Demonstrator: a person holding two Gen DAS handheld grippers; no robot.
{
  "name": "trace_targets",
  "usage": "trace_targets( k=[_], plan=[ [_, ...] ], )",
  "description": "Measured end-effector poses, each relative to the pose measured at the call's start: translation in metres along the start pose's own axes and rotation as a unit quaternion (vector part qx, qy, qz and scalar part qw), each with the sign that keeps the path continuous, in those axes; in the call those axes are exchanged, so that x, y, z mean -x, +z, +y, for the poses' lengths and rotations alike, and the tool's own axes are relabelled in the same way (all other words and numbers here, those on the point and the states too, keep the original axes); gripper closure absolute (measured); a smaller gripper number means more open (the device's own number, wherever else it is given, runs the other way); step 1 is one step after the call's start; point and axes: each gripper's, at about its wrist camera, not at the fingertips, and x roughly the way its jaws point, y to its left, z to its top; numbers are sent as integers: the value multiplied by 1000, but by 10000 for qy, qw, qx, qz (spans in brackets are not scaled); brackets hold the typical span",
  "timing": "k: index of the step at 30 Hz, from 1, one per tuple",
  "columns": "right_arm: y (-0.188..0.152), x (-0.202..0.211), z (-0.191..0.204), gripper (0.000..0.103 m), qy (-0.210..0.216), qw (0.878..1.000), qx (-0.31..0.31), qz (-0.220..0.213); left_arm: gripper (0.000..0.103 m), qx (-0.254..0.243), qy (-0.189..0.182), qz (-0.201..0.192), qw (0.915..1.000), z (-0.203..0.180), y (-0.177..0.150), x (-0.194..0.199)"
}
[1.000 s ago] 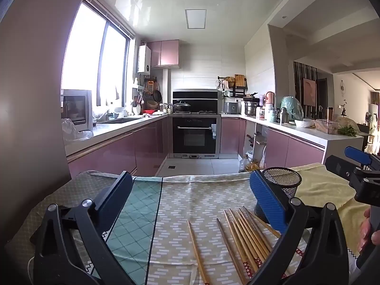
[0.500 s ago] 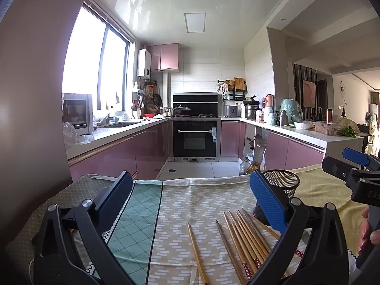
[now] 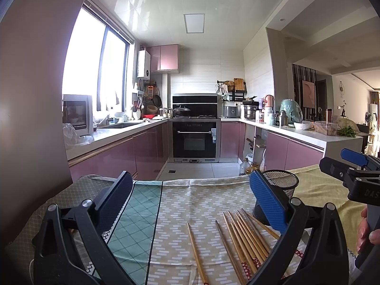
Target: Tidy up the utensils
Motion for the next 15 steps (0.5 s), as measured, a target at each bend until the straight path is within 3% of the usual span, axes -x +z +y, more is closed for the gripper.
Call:
trace_targets(
  k=[15],
  plan=[
    [-2,-1,0,7,11,10000,-17,-6,6,-6,-3,-3,10000,0,-1,1]
  ],
)
